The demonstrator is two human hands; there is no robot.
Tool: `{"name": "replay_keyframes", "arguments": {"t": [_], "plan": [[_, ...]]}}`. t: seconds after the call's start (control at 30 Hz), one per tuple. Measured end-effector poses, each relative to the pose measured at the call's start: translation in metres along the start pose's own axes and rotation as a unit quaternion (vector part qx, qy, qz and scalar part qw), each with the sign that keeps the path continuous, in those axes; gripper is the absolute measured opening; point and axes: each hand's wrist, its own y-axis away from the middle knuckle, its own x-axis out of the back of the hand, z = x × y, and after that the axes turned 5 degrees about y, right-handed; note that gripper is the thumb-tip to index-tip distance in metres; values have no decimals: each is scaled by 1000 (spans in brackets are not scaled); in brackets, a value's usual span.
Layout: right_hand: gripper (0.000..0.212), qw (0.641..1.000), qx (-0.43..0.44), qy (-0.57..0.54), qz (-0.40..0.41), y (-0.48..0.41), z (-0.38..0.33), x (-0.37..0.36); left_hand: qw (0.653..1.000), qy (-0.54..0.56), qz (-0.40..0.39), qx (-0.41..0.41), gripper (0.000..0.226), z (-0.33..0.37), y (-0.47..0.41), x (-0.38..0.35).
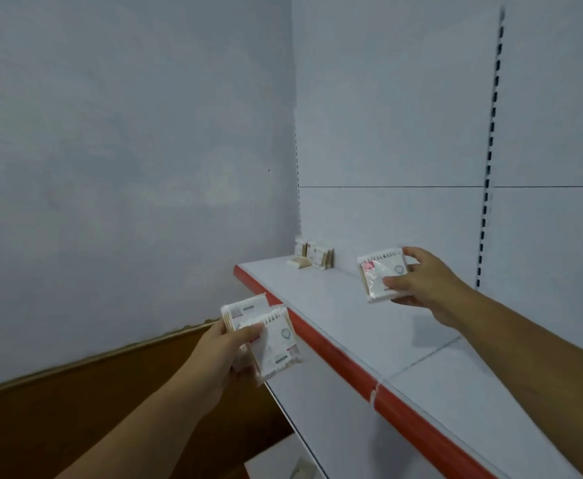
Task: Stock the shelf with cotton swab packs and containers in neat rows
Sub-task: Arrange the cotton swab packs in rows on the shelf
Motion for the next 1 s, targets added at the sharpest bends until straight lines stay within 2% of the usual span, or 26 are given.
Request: {"name": "replay_keyframes", "arguments": {"t": [0.13,0.4,0.5,0.73,0.9,1.0], "plan": [[52,999,-9,36,-19,-67,21,-57,1000,-12,-13,-15,46,10,-60,37],[35,995,-46,90,23,-194,76,-152,998,4,-61,-8,49,10,-212,106],[34,991,-70,88,66,-235,92,-180,996,14,-86,2,48,17,-275,134],[34,965,-88,167,183,-299,130,-200,986,48,-158,26,48,21,-429,162],[33,944,-56,222,239,-348,141,-209,981,44,-186,19,40,19,-529,147],[43,942,-25,211,260,-389,134,-216,981,34,-188,19,39,15,-573,141]]}}
